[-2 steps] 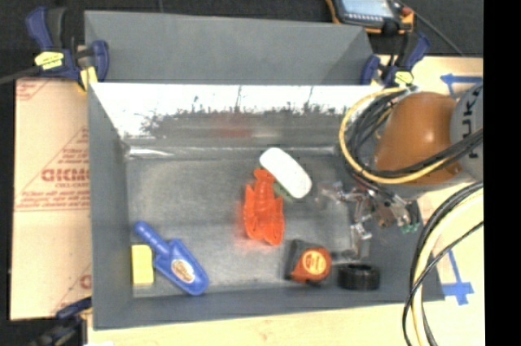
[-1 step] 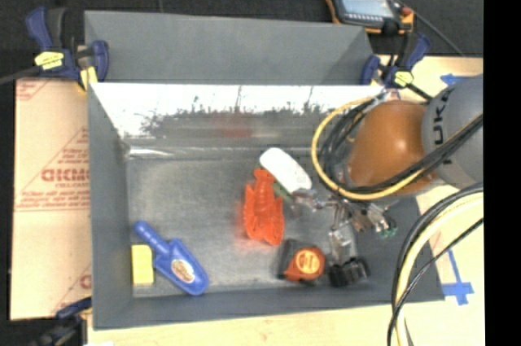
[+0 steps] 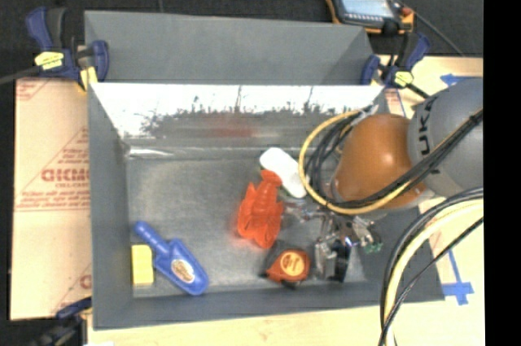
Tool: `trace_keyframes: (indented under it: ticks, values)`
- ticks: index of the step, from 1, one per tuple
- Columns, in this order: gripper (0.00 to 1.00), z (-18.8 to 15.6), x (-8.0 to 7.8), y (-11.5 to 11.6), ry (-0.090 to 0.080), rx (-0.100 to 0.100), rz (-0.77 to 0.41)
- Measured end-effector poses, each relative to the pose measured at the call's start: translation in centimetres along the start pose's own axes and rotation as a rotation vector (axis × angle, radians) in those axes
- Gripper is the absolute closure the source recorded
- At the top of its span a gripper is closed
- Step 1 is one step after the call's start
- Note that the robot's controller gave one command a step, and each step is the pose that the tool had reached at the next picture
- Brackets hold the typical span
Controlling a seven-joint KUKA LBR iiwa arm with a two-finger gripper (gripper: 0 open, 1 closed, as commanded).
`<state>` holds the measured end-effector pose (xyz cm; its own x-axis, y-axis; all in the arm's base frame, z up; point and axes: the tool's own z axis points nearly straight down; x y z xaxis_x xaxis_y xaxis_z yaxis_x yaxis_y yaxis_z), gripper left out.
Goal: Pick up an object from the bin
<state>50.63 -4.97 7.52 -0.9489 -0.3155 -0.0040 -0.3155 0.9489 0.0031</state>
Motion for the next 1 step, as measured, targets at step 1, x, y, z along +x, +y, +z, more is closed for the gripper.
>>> trace_keyframes:
  ticks: [1]
  values:
    - [0.0,-0.19,2.85,-2.32,0.0,0.004,0.068]
